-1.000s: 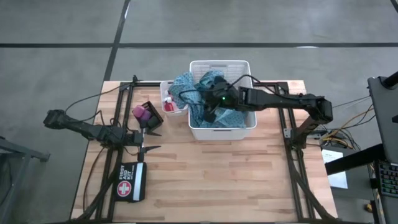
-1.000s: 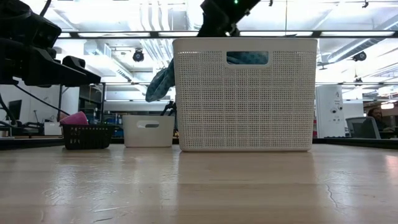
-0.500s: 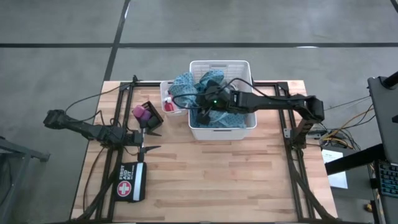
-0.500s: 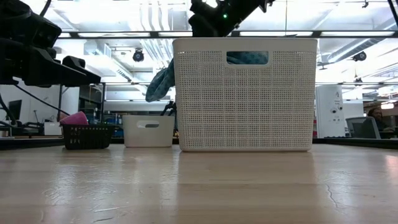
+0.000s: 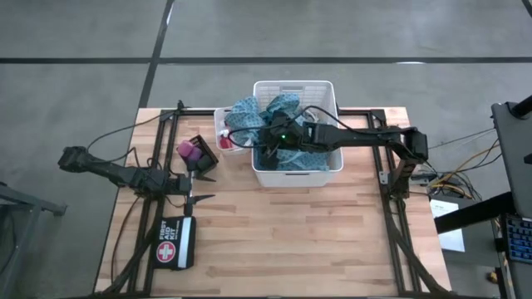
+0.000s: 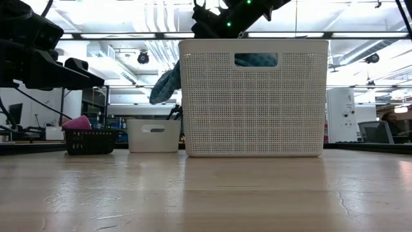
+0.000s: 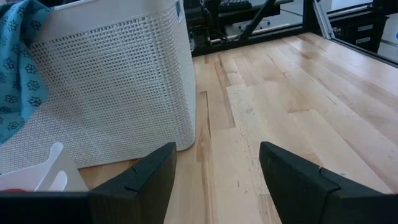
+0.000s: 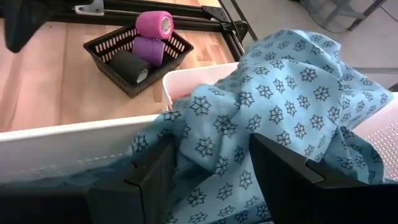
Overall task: Pick & Place Medicine items
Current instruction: Put the blue patient gown into the white laundry bin
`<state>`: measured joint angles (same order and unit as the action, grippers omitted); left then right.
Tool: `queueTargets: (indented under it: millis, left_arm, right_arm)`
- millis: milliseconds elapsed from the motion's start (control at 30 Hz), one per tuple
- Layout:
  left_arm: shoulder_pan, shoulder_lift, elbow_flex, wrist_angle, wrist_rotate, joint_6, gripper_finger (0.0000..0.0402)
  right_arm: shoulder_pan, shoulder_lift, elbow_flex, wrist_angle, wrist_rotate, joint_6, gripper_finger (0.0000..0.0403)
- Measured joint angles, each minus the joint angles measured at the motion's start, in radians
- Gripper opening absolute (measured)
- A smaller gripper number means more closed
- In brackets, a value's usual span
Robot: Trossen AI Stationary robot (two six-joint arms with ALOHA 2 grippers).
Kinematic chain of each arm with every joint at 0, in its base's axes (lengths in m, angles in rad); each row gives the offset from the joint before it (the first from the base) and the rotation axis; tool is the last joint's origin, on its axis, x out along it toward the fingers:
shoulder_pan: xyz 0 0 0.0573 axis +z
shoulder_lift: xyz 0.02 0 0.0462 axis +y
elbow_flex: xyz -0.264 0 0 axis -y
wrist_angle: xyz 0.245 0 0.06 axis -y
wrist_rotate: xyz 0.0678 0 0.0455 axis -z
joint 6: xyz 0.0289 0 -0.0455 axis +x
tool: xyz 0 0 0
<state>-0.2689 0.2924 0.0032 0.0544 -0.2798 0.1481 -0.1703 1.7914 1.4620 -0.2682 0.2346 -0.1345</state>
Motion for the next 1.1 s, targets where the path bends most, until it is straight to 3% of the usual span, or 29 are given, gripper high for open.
queueTargets:
  millis: [233, 700, 967, 1100]
  left_arm:
    - [0.000, 0.000, 0.000, 0.000, 0.000, 0.000, 0.0236]
    - [0.000, 0.000, 0.000, 0.000, 0.000, 0.000, 0.0236]
    - [0.000, 0.000, 0.000, 0.000, 0.000, 0.000, 0.0236]
    - [0.000, 0.000, 0.000, 0.000, 0.000, 0.000, 0.0236]
  right_arm:
    - [-0.003, 0.005, 0.000, 0.003, 0.027, 0.003, 0.0173]
    - [-0.003, -0.002, 0.000, -0.002, 0.082, 0.027, 0.0037]
    - [-0.003, -0.002, 0.000, -0.012, 0.084, 0.023, 0.0010]
    - [-0.002, -0.012, 0.000, -0.016, 0.147, 0.007, 0.0009]
